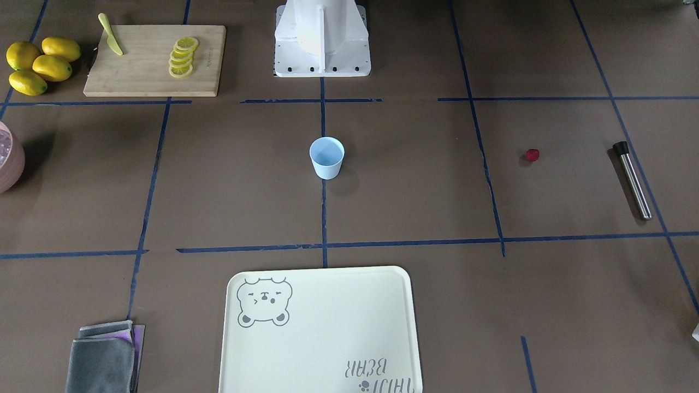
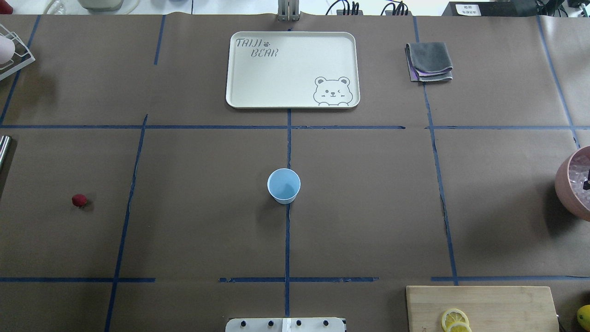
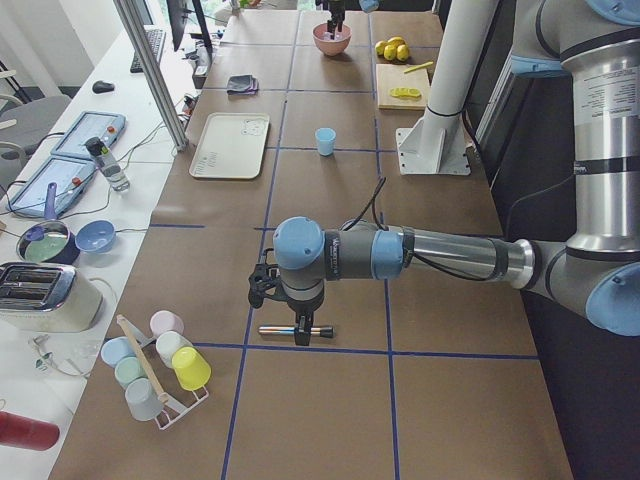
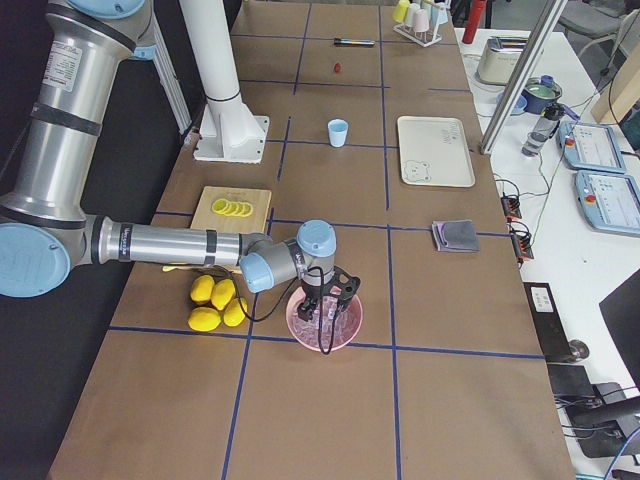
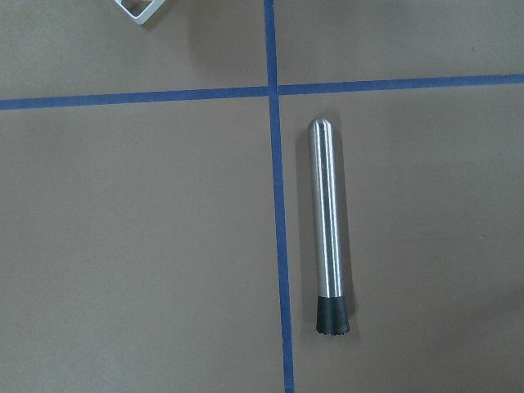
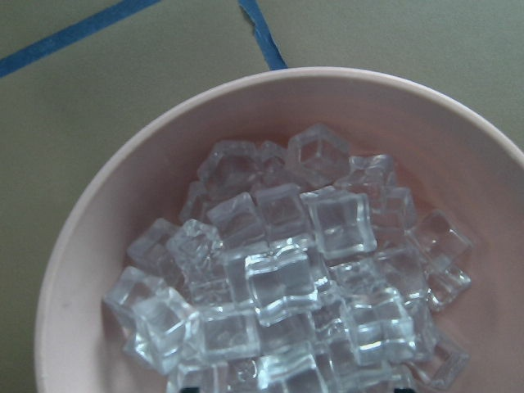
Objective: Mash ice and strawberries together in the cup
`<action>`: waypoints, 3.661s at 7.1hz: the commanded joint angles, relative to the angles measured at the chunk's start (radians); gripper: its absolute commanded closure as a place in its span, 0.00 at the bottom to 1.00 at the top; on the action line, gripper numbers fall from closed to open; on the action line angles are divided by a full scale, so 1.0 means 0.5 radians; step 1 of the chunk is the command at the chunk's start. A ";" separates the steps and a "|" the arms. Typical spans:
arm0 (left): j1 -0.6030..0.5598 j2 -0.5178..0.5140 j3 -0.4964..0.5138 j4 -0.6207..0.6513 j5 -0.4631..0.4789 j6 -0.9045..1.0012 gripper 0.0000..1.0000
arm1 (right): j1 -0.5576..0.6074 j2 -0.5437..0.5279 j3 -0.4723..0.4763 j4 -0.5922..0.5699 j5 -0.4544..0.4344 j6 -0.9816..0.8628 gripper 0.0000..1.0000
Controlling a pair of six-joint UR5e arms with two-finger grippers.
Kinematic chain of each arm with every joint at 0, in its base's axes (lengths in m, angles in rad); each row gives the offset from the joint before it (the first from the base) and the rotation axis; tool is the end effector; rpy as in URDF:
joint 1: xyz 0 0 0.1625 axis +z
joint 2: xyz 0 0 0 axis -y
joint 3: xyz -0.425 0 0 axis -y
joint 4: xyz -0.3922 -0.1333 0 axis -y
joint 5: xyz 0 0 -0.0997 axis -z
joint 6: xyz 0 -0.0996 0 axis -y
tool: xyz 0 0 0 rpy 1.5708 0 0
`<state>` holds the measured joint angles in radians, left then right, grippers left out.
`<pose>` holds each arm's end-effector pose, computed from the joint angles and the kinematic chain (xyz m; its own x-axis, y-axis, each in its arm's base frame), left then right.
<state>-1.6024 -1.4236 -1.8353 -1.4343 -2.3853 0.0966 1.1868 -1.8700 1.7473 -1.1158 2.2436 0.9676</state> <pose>-0.0743 -0.4234 0.6073 0.6853 0.0609 -0.7257 -0.0347 0.9981 0.0510 -0.0777 -0.3824 0.6577 0.6598 0.4487 0.6028 -0.3335 0.8937 -0.3001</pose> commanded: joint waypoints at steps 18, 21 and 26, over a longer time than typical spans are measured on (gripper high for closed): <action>-0.001 0.000 -0.014 0.000 -0.104 -0.003 0.00 | -0.991 1.160 0.528 -0.303 -0.335 1.708 0.98; -0.001 0.000 -0.014 0.000 -0.123 -0.003 0.00 | -1.498 1.827 0.158 -0.591 -0.854 2.012 0.97; 0.002 0.000 -0.017 0.000 -0.123 -0.003 0.00 | -1.536 1.936 0.012 -0.477 -0.916 2.059 0.91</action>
<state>-1.6021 -1.4235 -1.8436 -1.4341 -2.4467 0.0951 0.4202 -0.9068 1.7571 -1.3560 1.7875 1.9950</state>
